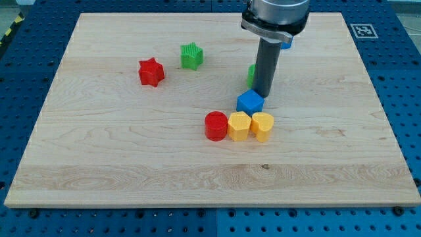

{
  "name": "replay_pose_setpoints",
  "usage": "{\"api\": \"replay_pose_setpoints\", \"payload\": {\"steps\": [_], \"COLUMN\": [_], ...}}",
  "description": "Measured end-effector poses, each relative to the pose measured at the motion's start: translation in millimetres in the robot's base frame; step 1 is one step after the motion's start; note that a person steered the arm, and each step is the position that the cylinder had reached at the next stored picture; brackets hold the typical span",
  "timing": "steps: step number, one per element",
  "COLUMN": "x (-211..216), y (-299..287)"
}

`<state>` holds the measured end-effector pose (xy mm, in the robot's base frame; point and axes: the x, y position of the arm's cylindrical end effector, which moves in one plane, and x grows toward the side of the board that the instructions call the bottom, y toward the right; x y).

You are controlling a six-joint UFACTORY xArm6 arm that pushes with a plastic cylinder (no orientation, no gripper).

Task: Move the green circle to the top left of the blue cube

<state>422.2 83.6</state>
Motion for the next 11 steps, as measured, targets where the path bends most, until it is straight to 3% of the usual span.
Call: {"api": "replay_pose_setpoints", "payload": {"steps": [1, 3, 4, 6, 9, 11], "x": [-1, -7, -47, -50, -73, -37], "y": [-8, 41, 37, -11, -29, -29]}}
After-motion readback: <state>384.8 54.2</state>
